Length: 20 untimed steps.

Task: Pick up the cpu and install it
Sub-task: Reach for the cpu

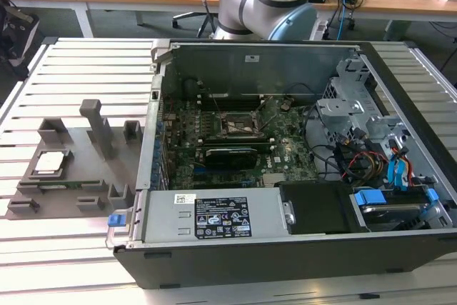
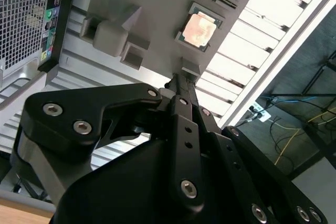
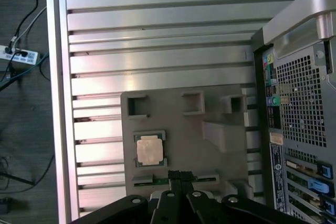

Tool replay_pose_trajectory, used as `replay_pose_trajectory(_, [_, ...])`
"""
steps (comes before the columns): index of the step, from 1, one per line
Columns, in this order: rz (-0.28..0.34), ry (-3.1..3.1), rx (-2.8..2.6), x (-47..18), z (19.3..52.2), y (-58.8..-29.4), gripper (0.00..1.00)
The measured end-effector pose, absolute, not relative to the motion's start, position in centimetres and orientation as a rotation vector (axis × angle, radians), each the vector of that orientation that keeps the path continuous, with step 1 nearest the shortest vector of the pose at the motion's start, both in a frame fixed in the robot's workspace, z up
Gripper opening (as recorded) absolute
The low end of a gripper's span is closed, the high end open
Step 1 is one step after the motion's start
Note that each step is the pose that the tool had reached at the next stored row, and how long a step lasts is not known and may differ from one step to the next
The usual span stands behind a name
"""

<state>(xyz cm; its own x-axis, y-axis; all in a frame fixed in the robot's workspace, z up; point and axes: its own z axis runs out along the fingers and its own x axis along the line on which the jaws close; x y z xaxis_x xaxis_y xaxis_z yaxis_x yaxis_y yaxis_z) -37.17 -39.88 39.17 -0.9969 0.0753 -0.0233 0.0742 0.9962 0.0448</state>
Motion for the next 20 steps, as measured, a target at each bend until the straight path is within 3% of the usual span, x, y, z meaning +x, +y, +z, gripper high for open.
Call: replay_pose_trajectory(20, [0.068,3.114,0.117,-40.4,39.1,-39.9,0.11])
